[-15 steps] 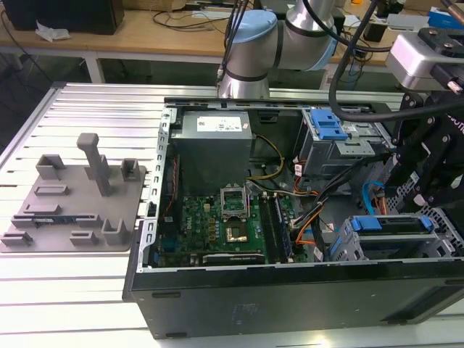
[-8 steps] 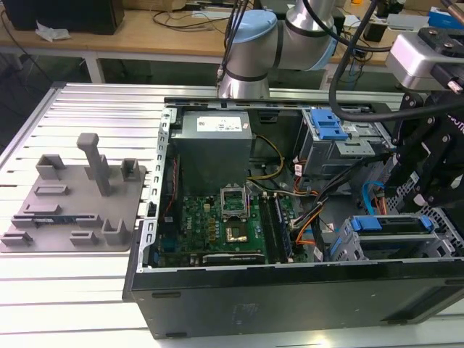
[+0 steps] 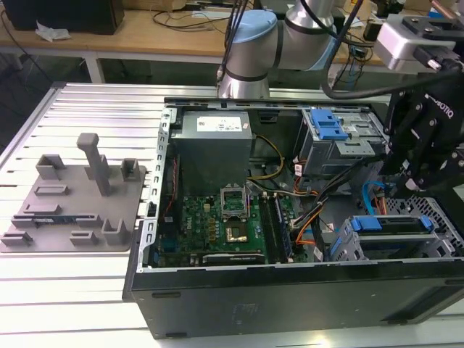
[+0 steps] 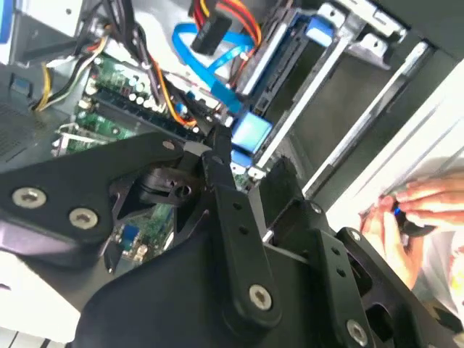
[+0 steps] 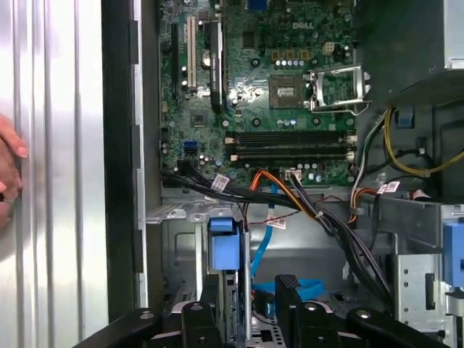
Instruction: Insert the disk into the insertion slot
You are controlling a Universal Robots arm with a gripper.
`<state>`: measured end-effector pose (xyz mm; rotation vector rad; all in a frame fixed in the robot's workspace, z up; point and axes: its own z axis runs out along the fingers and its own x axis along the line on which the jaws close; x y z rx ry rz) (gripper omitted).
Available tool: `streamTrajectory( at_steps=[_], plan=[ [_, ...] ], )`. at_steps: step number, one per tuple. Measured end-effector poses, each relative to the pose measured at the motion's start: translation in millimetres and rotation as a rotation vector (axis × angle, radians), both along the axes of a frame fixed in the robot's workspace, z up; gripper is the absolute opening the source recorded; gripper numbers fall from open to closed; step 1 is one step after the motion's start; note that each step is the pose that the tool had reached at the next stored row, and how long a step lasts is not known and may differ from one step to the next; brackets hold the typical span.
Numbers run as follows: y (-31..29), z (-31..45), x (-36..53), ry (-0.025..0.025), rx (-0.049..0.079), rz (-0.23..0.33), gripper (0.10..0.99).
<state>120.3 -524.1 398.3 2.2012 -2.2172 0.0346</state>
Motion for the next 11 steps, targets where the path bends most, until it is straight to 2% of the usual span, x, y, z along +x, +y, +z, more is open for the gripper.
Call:
streamTrajectory(
  at_steps=[1,3,5,6,8,9,10,11],
  plan=[
    [0.9,0.0,0.0,-0.0134,-0.008,0.000,0.439],
    [1.3,0.1,0.0,-0.0324,-0.019,-0.003,0.439],
    [1.3,-0.1,0.0,-0.0443,-0.032,-0.013,0.439],
    [1.3,-0.2,-0.2,-0.0472,-0.041,-0.015,0.439],
    [3.7,-0.5,-1.3,-0.0493,-0.078,-0.016,0.439],
    [8.8,-0.3,-1.2,-0.0496,-0.106,-0.015,0.439],
    [14.5,-0.3,-1.3,-0.0496,-0.117,-0.014,0.439],
    [18.5,-0.4,-1.3,-0.0497,-0.120,-0.014,0.439]
  ],
)
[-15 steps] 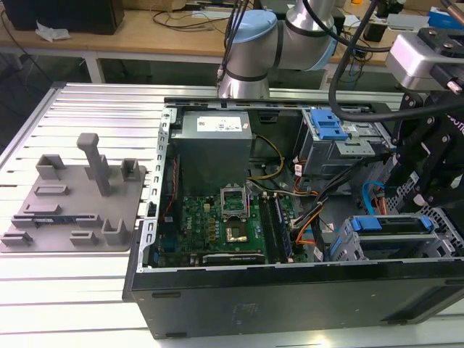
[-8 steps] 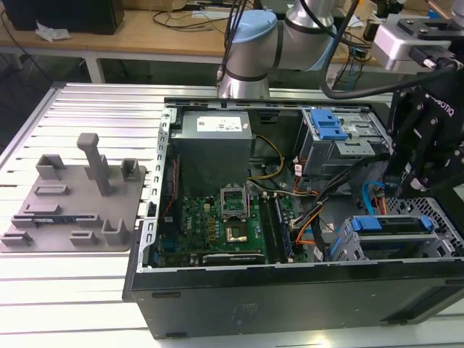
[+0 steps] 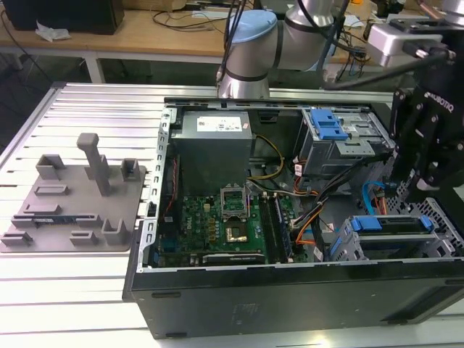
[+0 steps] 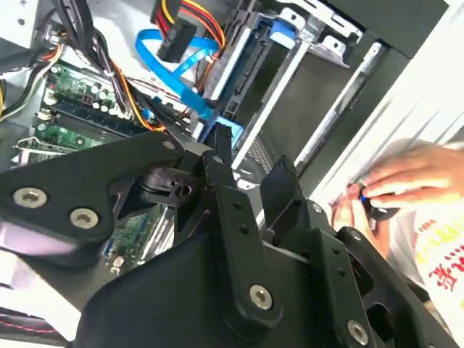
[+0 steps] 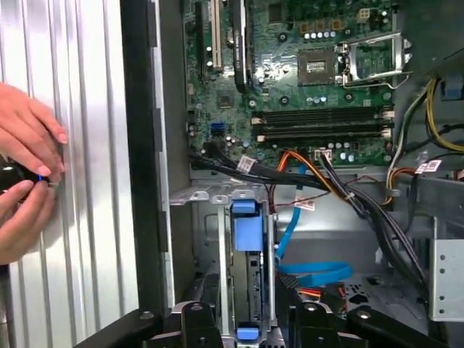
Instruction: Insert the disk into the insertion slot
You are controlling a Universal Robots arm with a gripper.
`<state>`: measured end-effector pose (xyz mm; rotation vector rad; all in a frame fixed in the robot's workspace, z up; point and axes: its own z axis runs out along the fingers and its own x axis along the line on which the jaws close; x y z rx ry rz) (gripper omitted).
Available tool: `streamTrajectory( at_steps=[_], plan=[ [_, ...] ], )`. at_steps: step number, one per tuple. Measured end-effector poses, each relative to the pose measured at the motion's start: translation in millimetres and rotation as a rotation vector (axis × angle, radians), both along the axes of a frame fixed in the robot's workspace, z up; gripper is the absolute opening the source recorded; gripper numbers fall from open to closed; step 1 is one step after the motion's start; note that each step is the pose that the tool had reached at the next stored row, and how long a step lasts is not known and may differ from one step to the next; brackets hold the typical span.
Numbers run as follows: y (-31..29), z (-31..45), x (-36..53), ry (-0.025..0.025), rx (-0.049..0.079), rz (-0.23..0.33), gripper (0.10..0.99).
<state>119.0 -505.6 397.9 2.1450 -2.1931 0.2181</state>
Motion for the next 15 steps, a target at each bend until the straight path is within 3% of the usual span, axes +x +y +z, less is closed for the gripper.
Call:
streamTrajectory(
  at_steps=[2,4,5,6,7,9,11,12,13,15],
  plan=[
    [10.6,0.1,0.0,0.0000,-0.002,0.000,0.439],
    [26.7,-0.3,0.0,0.0000,-0.007,0.000,0.439],
    [33.9,-0.9,0.7,0.0000,-0.022,0.000,0.439],
    [38.9,-1.4,3.0,0.0001,-0.046,0.000,0.439],
    [41.3,-2.0,8.1,0.0012,-0.071,0.000,0.439],
    [42.1,-2.1,12.9,0.0016,-0.104,0.000,0.439],
    [42.1,-2.2,18.1,0.0019,-0.179,-0.005,0.439],
    [42.2,-2.2,19.5,0.0019,-0.202,-0.007,0.439],
    [42.2,-2.4,19.8,0.0023,-0.213,-0.010,0.439],
    [42.2,-4.0,19.8,0.0052,-0.216,-0.040,0.439]
  ],
)
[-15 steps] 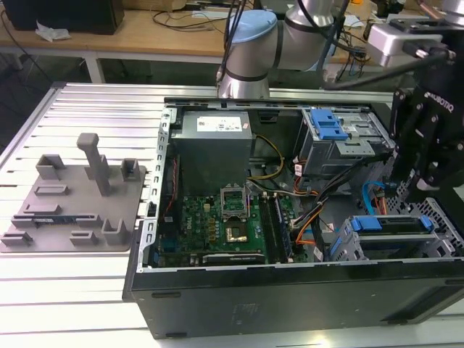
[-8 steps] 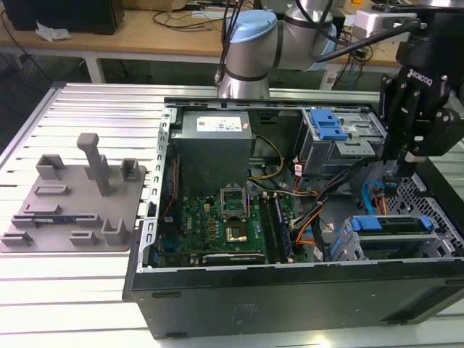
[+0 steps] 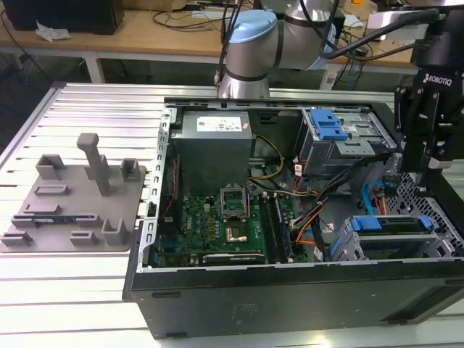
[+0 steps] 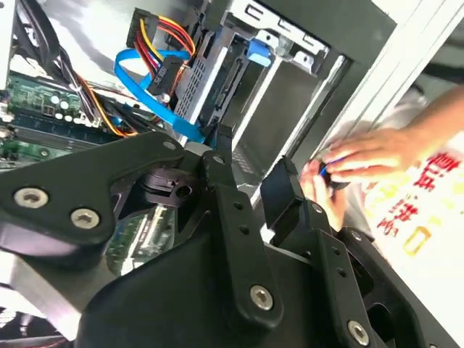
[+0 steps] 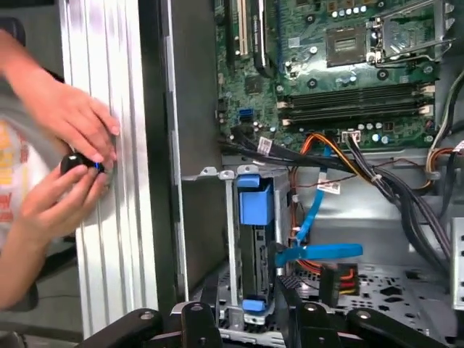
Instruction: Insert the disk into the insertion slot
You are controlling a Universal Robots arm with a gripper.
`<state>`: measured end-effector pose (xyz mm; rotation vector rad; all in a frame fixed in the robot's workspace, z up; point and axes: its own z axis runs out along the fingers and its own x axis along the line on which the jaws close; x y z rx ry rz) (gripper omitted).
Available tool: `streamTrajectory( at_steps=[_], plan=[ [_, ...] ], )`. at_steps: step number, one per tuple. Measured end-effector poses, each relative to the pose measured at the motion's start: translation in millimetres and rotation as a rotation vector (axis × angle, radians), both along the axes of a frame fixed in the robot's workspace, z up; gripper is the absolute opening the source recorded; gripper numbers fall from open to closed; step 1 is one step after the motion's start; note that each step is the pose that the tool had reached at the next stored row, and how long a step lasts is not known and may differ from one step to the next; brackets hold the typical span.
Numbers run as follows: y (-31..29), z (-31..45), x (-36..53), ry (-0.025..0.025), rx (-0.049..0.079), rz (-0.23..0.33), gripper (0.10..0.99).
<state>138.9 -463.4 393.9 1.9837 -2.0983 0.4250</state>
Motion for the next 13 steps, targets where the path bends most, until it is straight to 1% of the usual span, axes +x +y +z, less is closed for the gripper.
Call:
streamTrajectory(
  at_steps=[2,3,4,6,7,8,9,11,13],
  plan=[
    [0.0,-2.8,0.0,0.0000,0.000,-0.049,0.439],
    [0.8,-4.7,0.0,0.0000,0.000,-0.060,0.439],
    [9.4,-7.1,0.2,-0.0002,-0.007,-0.060,0.439],
    [18.6,-8.7,0.4,-0.0005,-0.018,-0.060,0.439],
    [26.9,-10.2,0.7,-0.0008,-0.027,-0.060,0.439],
    [33.2,-11.6,1.5,-0.0010,-0.037,-0.060,0.439],
    [35.7,-12.7,3.1,-0.0008,-0.044,-0.060,0.439],
    [37.2,-15.0,7.6,-0.0002,-0.056,-0.060,0.439],
    [38.1,-17.8,12.7,0.0001,-0.063,-0.060,0.439]
  ],
)
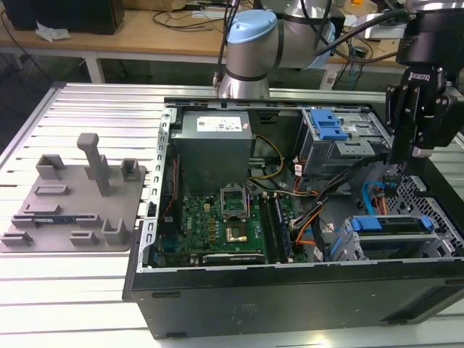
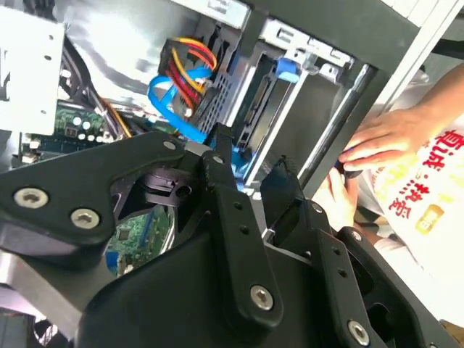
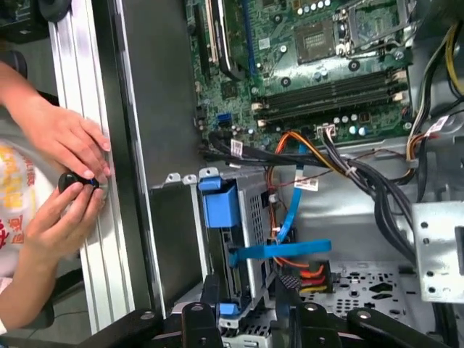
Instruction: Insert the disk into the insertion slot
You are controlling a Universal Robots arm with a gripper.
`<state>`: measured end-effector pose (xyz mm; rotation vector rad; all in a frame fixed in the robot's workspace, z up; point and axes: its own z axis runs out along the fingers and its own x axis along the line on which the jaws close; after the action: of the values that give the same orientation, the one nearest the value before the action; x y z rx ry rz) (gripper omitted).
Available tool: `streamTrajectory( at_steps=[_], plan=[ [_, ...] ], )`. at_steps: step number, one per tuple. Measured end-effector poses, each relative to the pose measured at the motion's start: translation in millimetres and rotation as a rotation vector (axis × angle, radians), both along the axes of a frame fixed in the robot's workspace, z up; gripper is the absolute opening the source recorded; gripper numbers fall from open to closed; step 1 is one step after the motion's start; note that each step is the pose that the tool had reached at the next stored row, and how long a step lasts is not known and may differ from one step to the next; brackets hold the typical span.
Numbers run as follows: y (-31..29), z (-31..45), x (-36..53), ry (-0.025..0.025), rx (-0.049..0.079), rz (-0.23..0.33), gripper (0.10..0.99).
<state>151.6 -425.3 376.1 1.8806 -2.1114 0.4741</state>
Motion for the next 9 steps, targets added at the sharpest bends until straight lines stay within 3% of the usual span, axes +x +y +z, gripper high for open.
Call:
streamTrajectory(
  at_steps=[3,7,8,9],
  plan=[
    [2.5,-5.0,5.2,0.0009,-0.008,0.000,0.439],
    [15.2,-13.4,5.2,0.0010,-0.015,0.000,0.439],
    [16.4,-14.4,5.2,0.0009,-0.019,-0.001,0.439],
    [17.4,-15.8,5.2,0.0010,-0.031,-0.001,0.439]
  ],
)
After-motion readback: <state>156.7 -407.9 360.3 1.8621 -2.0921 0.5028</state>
